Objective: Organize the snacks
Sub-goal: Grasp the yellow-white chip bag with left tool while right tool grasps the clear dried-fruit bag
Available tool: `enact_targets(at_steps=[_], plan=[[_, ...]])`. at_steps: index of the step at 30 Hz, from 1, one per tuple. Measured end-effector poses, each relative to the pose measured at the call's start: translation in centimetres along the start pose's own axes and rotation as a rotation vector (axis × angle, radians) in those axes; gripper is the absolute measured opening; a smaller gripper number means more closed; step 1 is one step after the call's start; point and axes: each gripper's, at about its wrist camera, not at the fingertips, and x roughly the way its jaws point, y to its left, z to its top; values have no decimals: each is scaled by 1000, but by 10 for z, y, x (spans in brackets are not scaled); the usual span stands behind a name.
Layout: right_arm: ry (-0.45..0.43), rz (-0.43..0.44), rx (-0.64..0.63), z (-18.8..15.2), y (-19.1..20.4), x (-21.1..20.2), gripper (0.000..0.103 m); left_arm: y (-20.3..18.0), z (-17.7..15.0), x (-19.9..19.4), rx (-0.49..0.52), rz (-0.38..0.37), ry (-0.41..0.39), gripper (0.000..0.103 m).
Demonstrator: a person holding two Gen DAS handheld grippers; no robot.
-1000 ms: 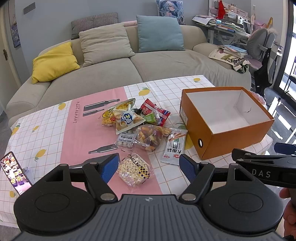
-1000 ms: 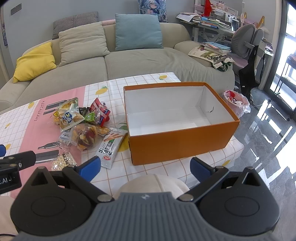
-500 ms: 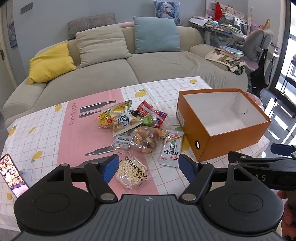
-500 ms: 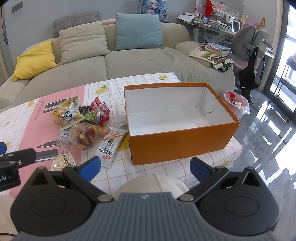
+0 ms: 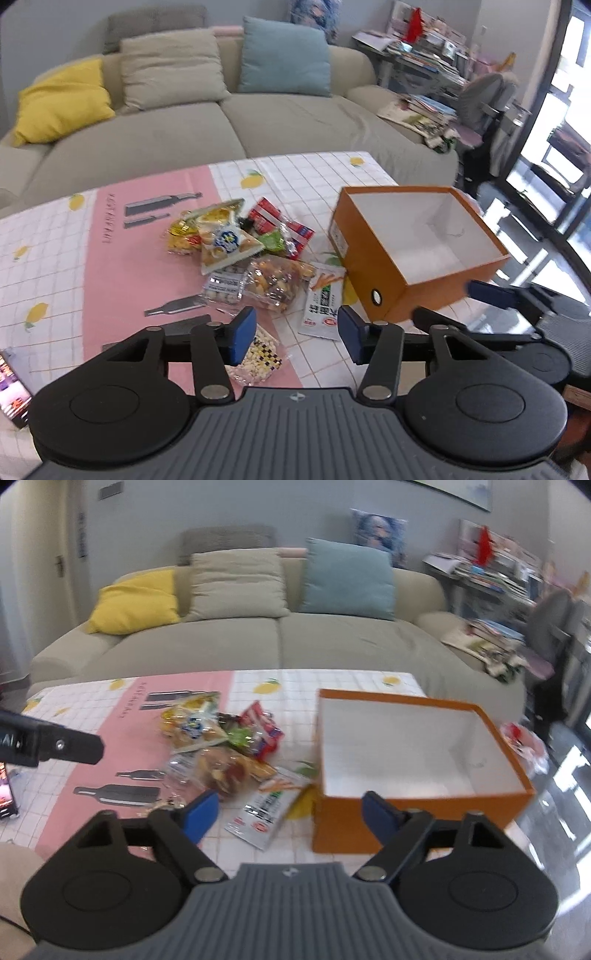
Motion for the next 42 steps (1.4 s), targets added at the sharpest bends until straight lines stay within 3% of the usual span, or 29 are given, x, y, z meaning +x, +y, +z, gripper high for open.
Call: enact_targets(at_steps=[3,6,12,19,21,24,32,42], plan=[[10,55,-4,5,5,13,58,8,4,10,24,-11,30,60],[25,109,-1,9,11,29,57,10,8,23,95,-11,68,70],[35,182,-30,18,26,64,57,24,20,56,189,3,140,72],[94,212,-36,29,38,119,74,51,48,103,241,-32,125,82],[124,212,-17,34,42,140,74,61,57,120,220,-42,119,84],[175,209,20,39,47,167,84,79,71,149,150,-45,130,86],[312,155,75,46,61,225,85,114,101,213,30,-35,219,86],[400,114,134,42,67,257,85,127,113,246,-170,-28,249,87]])
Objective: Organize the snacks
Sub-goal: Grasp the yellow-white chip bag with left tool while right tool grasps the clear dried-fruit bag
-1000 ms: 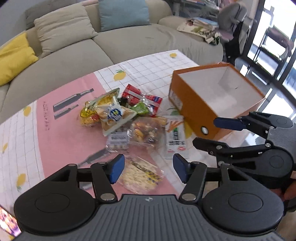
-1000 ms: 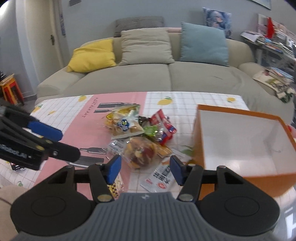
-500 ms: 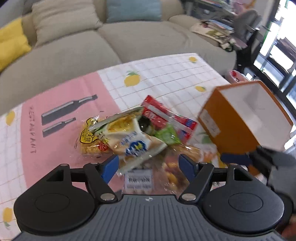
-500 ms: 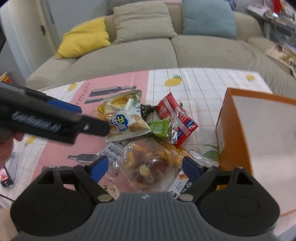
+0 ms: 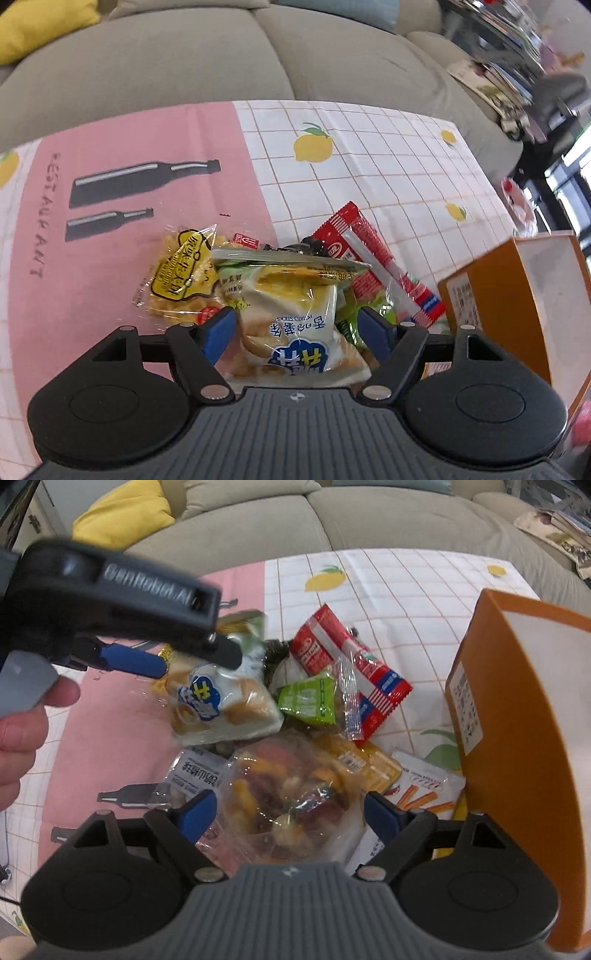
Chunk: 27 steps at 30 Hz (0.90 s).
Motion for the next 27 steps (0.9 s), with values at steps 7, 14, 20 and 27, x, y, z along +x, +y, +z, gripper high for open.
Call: enact_targets(at_steps=[7,14,20,27], plan=[[5,15,32,2,-2,9,83,1,2,22,-68,46,27,86],[-9,28,32,1,-8,10,71,3,-7,24,-71,53,14,66],[-20,44,28,0,-12,8,62,-1,-13,9,-32,78,-5,57],[-20,93,31,2,-17,-7,51,-8,-26,-28,53,111,-43,56]])
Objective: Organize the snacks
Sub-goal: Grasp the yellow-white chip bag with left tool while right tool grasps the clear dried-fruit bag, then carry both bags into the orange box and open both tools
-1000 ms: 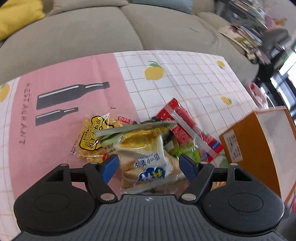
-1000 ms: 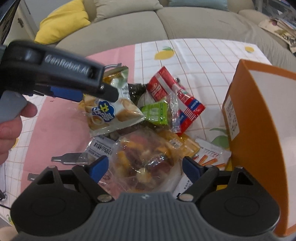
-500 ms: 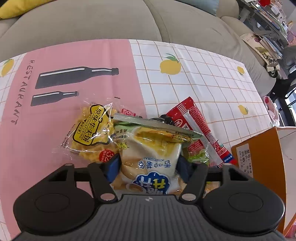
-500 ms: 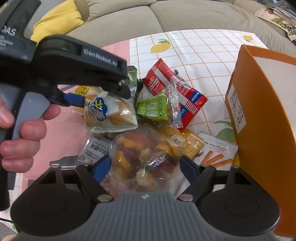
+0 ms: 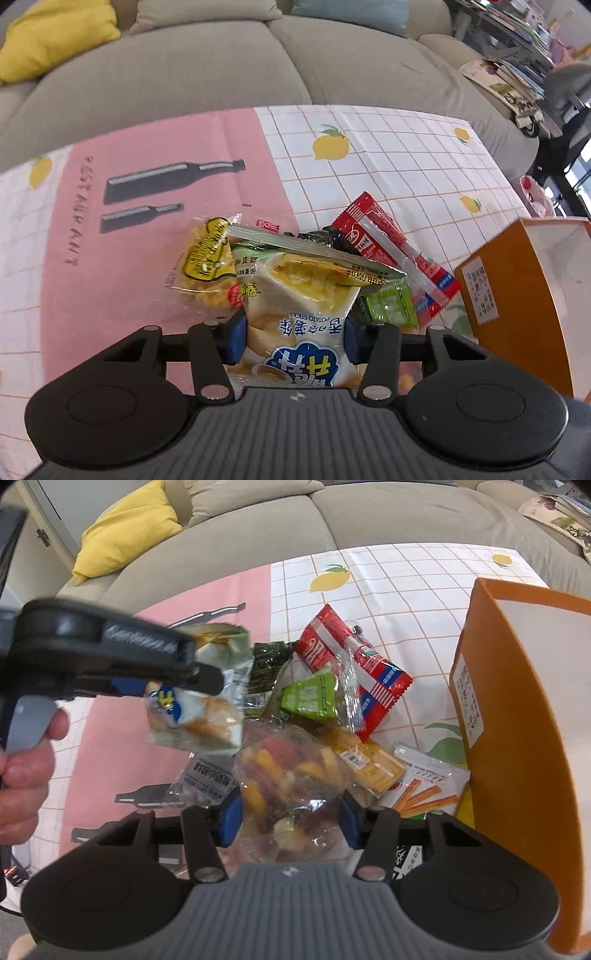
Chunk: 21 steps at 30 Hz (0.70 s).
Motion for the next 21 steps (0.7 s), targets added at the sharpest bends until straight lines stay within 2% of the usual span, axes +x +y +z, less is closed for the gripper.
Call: enact_targets(at_steps=[5,7,10,14,21], plan=[[-25,60,-28,-2,-1,-21,51,-15,-10,-39,135,80,-47,56],[-14,119,-43,-2,-3,-31,51,-22,-13,-55,166,88,-57,56],[-37,181,-96,-2,-6,-58,51,-35,-19,-80,217,69,-72,56],[-91,211,-197,-2,-14,-104,51,-66,-25,-110,318,29,-90,56],[-142,213,-304,4,-58,-171,51,-136,-26,-148,465,-53,-121,56]])
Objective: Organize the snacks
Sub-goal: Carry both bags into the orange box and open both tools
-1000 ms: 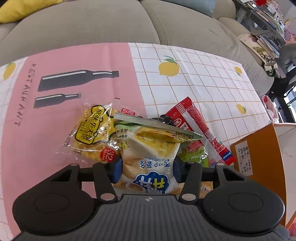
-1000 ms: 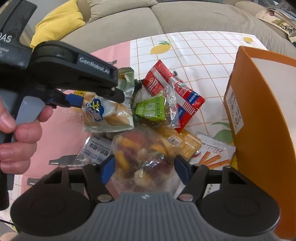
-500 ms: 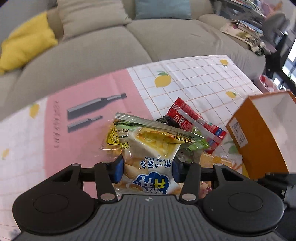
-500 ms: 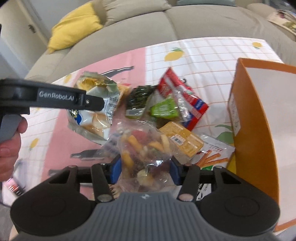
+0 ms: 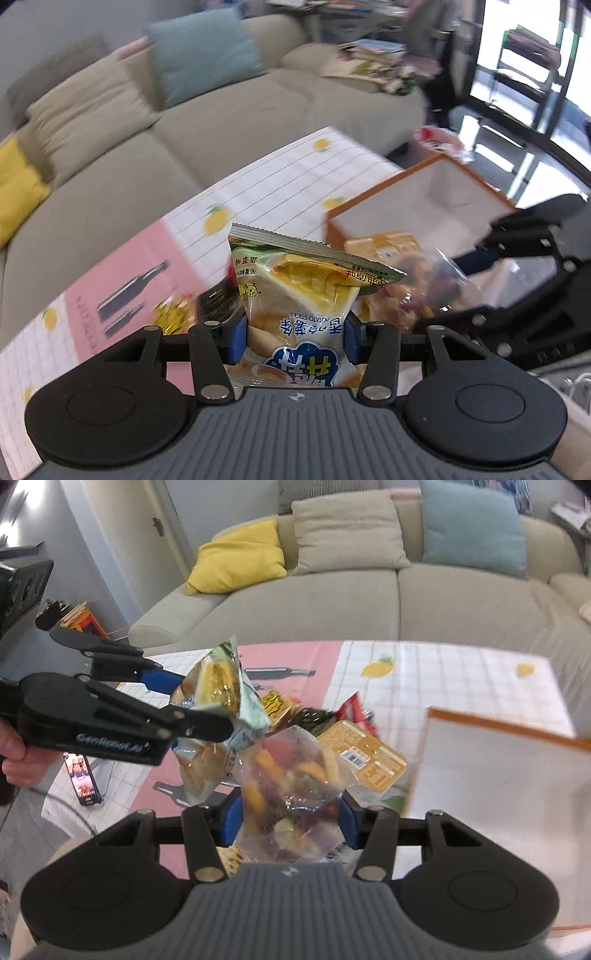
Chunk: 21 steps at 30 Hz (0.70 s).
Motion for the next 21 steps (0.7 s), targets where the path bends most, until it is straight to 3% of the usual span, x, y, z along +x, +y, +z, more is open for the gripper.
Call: enact_targets(at_steps=[7,13,21], plan=[[44,-78,-118,-4,-46,-48,51,-65,40,7,120,-74,-20,56],[124,-205,-133,-8,-107,-50,51,-112,65,57,238,-146,71,56],[244,-237,-141,-24,-163,-7,51,-142,78,134,333,-173,227,56]])
